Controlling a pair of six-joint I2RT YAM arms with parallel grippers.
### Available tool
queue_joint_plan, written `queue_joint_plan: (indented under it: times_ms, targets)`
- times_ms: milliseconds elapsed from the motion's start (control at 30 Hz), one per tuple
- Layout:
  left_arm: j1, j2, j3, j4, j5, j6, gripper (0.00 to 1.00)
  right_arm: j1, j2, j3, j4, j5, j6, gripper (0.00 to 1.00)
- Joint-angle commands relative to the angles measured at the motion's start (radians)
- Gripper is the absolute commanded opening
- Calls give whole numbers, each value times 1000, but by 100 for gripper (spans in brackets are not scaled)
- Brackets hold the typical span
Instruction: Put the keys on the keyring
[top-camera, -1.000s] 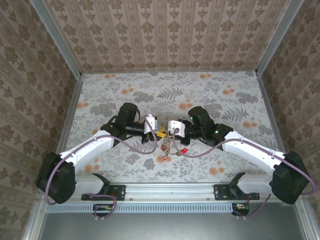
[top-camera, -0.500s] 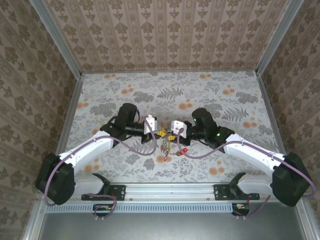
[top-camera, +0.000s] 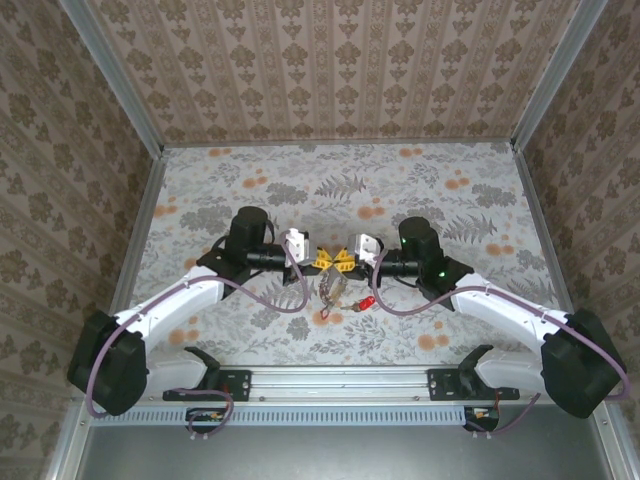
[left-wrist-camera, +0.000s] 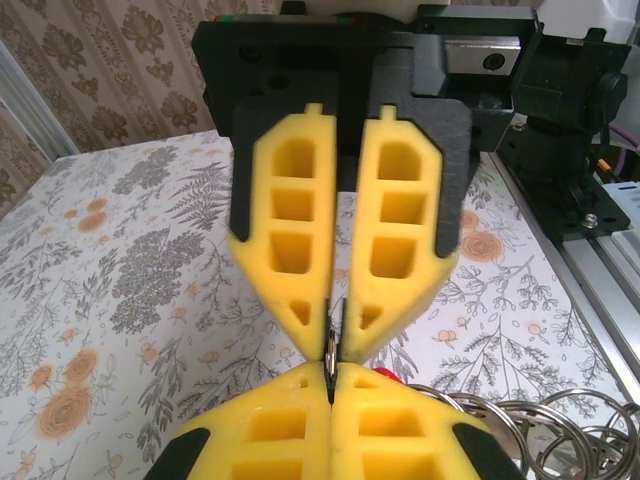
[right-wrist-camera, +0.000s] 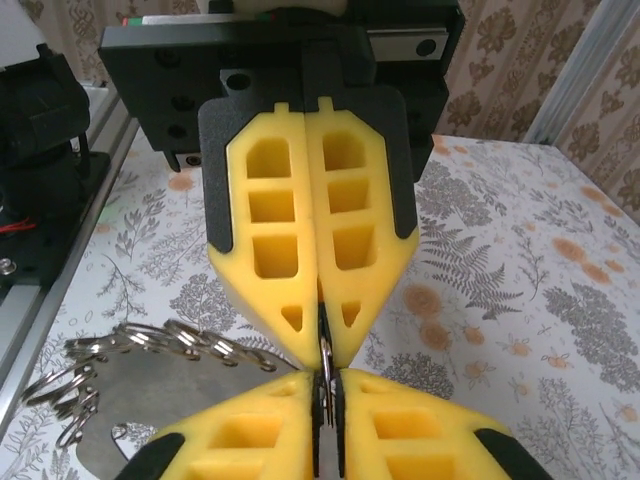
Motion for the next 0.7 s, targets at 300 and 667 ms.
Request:
queue_joint_plan:
  times_ms: [300,667]
  targets:
    - [5,-40,-12,81,34,-29,0,-5,-2,-30,48,-18,35,20]
    - [7,-27,-9,98,50,-37,0,-8,0,-37,101,-22,64,13]
